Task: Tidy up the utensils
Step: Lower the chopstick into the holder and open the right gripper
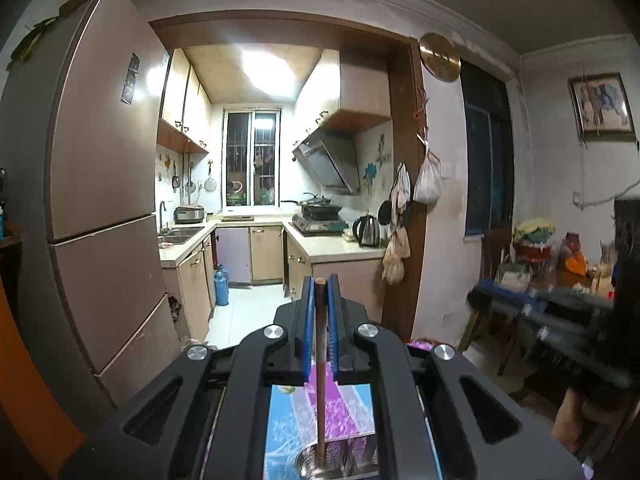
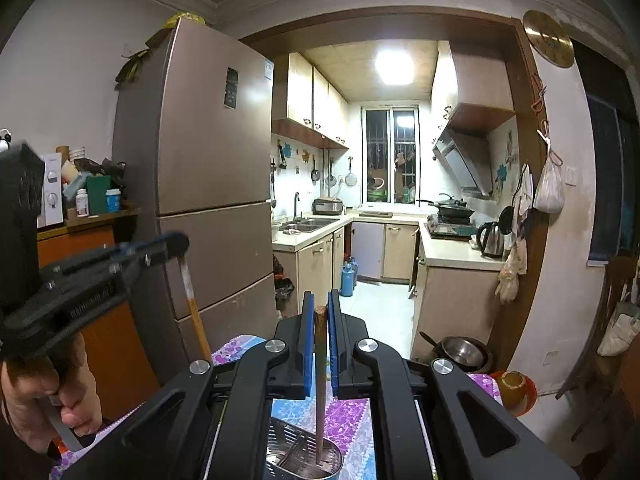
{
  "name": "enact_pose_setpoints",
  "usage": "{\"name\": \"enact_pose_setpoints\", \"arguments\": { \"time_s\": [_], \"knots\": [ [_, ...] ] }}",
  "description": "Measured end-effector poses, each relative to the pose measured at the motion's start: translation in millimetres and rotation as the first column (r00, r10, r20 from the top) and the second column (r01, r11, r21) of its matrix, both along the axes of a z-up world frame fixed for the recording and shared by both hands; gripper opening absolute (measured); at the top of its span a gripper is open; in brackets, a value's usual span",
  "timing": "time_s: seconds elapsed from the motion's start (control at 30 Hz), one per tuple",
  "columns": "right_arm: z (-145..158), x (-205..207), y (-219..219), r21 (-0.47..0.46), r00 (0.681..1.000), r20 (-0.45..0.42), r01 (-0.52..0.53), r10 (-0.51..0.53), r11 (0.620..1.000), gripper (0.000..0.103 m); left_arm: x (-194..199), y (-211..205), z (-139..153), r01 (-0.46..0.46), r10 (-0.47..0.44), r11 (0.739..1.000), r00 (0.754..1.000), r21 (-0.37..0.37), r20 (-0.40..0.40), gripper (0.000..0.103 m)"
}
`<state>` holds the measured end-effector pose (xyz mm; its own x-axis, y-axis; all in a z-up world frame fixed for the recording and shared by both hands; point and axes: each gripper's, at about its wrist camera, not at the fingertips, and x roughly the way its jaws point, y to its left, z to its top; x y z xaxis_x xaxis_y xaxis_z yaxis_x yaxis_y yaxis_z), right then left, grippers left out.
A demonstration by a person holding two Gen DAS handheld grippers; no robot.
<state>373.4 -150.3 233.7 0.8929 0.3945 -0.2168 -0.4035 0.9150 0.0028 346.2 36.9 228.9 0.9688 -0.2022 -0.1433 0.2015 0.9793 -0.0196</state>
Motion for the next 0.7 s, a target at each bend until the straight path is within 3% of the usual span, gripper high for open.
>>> {"name": "enact_pose_setpoints", "arguments": {
  "time_s": [0.5, 0.57, 0.63, 0.7],
  "knots": [
    [-58.9, 39.7, 9.6, -0.016, 0.996, -0.089, -0.009, 0.008, 1.0, 0.008, 49.6, -13.0, -69.9, 0.01, -0.008, 1.0, 0.993, 0.013, -0.12, 0.006],
    [-62.2, 41.9, 9.3, -0.015, 0.995, -0.097, -0.012, 0.01, 1.0, 0.008, 50.7, -12.7, -71.7, 0.007, -0.005, 1.0, 0.992, 0.015, -0.127, 0.015],
    [-62.5, 42.3, 9.4, -0.012, 0.995, -0.1, -0.011, 0.009, 1.0, 0.01, 47.9, -11.8, -71.1, -0.004, 0.006, 1.0, 0.993, 0.018, -0.12, 0.046],
    [-61.8, 39.7, 9.4, -0.011, 0.995, -0.097, -0.012, 0.011, 1.0, 0.017, 41.9, -10.8, -67.8, -0.016, 0.018, 1.0, 0.994, 0.02, -0.104, 0.054]
  ]
}}
